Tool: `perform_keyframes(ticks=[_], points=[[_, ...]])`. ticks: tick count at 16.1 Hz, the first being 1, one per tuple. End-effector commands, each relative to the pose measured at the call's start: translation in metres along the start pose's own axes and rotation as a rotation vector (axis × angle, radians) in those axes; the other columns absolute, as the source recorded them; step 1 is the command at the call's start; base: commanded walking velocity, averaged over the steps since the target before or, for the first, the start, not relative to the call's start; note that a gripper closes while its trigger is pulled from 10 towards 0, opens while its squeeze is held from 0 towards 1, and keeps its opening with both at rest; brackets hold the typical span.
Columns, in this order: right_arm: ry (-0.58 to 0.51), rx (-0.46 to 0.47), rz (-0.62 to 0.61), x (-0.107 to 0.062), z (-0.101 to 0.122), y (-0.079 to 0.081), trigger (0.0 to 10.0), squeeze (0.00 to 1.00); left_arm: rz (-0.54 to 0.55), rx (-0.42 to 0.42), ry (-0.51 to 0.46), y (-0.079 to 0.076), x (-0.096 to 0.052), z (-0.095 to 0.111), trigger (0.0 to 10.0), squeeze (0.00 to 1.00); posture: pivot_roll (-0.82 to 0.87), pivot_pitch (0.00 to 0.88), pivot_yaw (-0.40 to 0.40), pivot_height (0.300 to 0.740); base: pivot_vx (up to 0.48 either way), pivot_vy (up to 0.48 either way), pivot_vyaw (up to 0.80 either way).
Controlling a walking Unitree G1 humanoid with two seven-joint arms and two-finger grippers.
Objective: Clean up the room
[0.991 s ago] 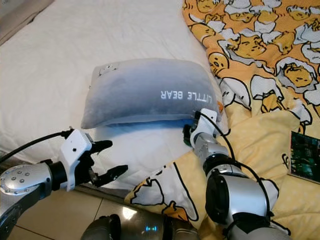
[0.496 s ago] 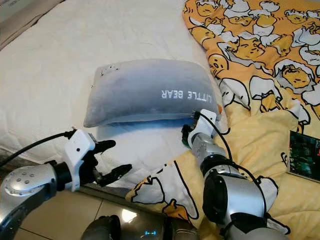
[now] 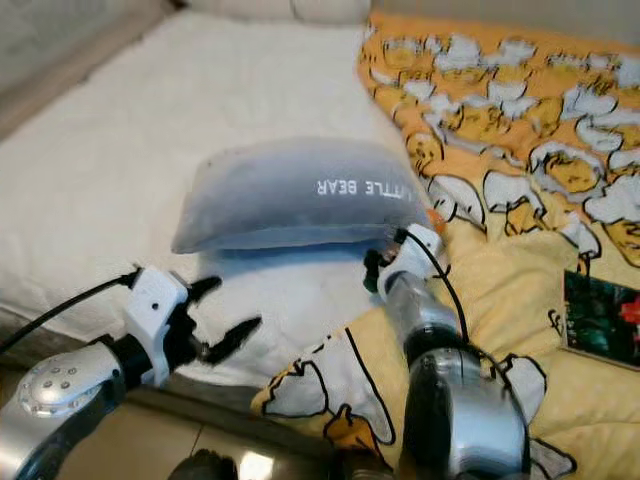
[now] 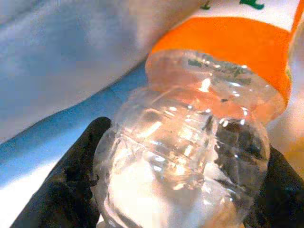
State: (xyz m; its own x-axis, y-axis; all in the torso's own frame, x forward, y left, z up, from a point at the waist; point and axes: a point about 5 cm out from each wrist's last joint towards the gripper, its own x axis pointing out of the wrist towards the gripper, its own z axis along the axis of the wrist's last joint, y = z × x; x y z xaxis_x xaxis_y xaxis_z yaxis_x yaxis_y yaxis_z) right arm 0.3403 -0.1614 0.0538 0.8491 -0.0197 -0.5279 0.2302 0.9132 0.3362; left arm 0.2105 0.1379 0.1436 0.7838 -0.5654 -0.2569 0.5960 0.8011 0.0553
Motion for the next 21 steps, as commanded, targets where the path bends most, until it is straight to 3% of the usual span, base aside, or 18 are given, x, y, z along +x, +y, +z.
perform_keyframes(ticks=[1, 3, 5, 6, 7, 8, 9, 10, 11, 12, 13, 16, 21], points=[[0.0, -0.019, 0.004, -0.011, 0.0, 0.001, 0.0, 0.0, 0.071, -0.001, -0.002, 0.007, -0.002, -0.002, 10.0, 1.0, -0.02, 0.0, 0.004, 0.74, 0.0, 0.0, 0.0], [-0.053, -0.036, -0.006, -0.041, -0.004, -0.009, 0.0, 0.0, 0.175, -0.013, -0.049, 0.011, 0.0, -0.001, 10.0, 1.0, -0.03, 0.0, 0.007, 0.74, 0.0, 0.0, 0.0], [-0.103, 0.011, -0.01, -0.056, 0.0, -0.013, 0.0, 0.0, 0.23, -0.008, -0.069, 0.017, 0.0, 0.001, 10.0, 1.0, -0.04, 0.0, 0.01, 0.74, 0.0, 0.0, 0.0], [-0.181, 0.033, -0.013, -0.069, 0.008, -0.016, 0.0, 0.0, 0.303, -0.001, -0.086, 0.024, -0.002, 0.002, 10.0, 1.0, -0.06, 0.0, 0.017, 0.74, 0.0, 0.0, 0.0], [-0.233, -0.035, 0.04, -0.079, 0.014, -0.014, 0.0, 0.0, 0.379, -0.015, -0.029, 0.032, -0.004, 0.0, 10.0, 1.0, -0.06, 0.0, 0.02, 0.74, 0.0, 0.0, 0.0], [-0.303, -0.105, 0.109, -0.091, 0.022, -0.007, 0.0, 0.0, 0.396, -0.031, -0.022, 0.036, -0.006, 0.001, 10.0, 0.89, -0.06, 0.0, 0.019, 0.74, 0.0, 0.0, 0.0], [-0.318, -0.112, 0.167, -0.097, 0.025, -0.001, 0.5, 0.0, 0.394, -0.037, -0.027, 0.036, -0.006, 0.001, 10.0, 0.76, -0.06, 0.0, 0.016, 0.74, 0.0, 0.0, 0.0], [-0.325, -0.116, 0.208, -0.1, 0.026, 0.003, 0.5, 0.0, 0.393, -0.042, -0.029, 0.036, -0.006, 0.002, 10.0, 0.76, -0.06, 0.0, 0.016, 0.74, 0.0, 0.0, 0.0], [-0.325, -0.15, 0.255, -0.106, 0.027, 0.009, 2.8, 0.0, 0.388, -0.056, -0.023, 0.035, -0.007, 0.001, 10.0, 0.49, -0.06, 0.0, 0.014, 0.74, 0.0, 0.0, 0.0], [-0.316, -0.199, 0.313, -0.111, 0.026, 0.017, 10.0, 0.0, 0.387, -0.065, -0.024, 0.034, -0.007, 0.001, 10.0, 0.0, -0.06, 0.0, 0.009, 0.74, 0.0, 0.0, 0.0], [-0.265, -0.277, 0.391, -0.122, 0.017, 0.028, 10.0, 0.0, 0.402, -0.061, -0.016, 0.032, -0.008, 0.002, 10.0, 0.0, -0.05, 0.0, -0.004, 0.74, 0.0, 0.0, 0.8], [-0.147, -0.399, 0.457, -0.128, -0.003, 0.029, 10.0, 0.0, 0.453, -0.092, 0.007, 0.032, -0.012, -0.002, 10.0, 0.0, -0.03, 0.0, -0.011, 0.74, 0.0, 0.0, 0.8], [-0.113, -0.407, 0.447, -0.129, -0.008, 0.025, 10.0, 0.0, 0.481, -0.016, 0.018, 0.036, -0.013, -0.003, 10.0, 0.0, -0.03, 0.0, -0.013, 0.74, 0.0, 0.0, 0.8]])
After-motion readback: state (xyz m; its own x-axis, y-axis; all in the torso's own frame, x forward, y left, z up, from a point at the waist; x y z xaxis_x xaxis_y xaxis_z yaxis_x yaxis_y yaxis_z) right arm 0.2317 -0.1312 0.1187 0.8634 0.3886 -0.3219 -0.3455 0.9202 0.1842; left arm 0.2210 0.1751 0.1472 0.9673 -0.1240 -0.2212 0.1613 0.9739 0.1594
